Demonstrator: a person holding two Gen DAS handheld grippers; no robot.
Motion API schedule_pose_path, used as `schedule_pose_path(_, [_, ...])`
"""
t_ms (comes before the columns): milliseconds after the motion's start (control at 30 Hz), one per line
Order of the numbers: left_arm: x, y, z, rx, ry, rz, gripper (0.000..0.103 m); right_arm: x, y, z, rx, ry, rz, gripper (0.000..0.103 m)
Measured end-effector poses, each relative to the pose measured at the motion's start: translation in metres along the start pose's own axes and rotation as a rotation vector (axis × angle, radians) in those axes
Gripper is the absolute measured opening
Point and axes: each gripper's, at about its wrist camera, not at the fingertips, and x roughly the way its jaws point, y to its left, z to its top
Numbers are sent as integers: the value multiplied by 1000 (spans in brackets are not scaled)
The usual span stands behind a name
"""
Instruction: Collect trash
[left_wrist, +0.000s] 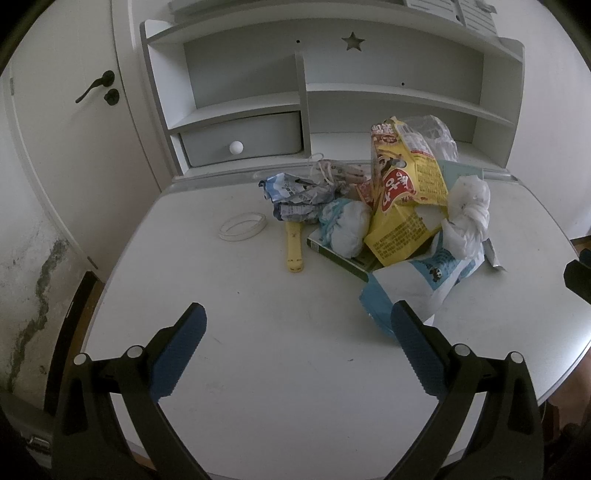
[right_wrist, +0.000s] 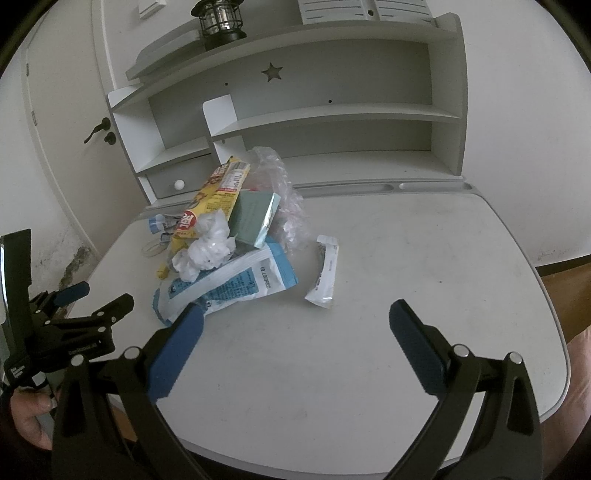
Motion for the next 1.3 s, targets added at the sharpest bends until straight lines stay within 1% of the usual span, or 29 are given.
schedule_pose_path(300, [0,0,0,-1,4,-1,97,0,1,0,0,1,-1,98])
schedule_pose_path(367, [2,2,1,-3,11,-12,97,0,0,0,-1,1,0,98])
schedule_pose_path(467, [10,16,7,-31,37,-40,97,2,-1,0,0,6,-1,98])
schedule_pose_path(533, [20,33,14,-53,57,-36,97,4,-3,0,0,10,-2,98])
schedule_pose_path(600, [33,45,23,-33,88,-22,97,8,-6,0,-1,19,-3,98])
schedule_pose_path(733, [65,63,47,70,150,39,97,22,-14,0,-15,67,-1,98])
schedule_pose_path(933, [115,64,78,196,181,25,97,41,-23,-1,0,130,20,98])
schedule_pose_path(1033, [134,62,82,258,208,-23,97,46,-27,0,-5,139,11,98])
schedule_pose_path(1067, [142,62,81,285,219,-16,97,46,-29,0,-5,141,9,98])
schedule_pose_path(1100, [146,62,81,296,223,-5,97,48,-31,1,-3,143,8,98])
schedule_pose_path(1133, [152,63,81,308,231,-10,97,50,-33,3,-2,147,6,98])
schedule_pose_path(1167, [156,64,81,315,242,-28,97,52,-34,4,-2,151,4,98])
schedule_pose_path(1200, [159,67,83,307,235,-48,97,54,-35,6,-3,160,3,98])
schedule_pose_path(1300, [165,72,87,309,232,-77,97,59,-36,15,-13,173,14,98])
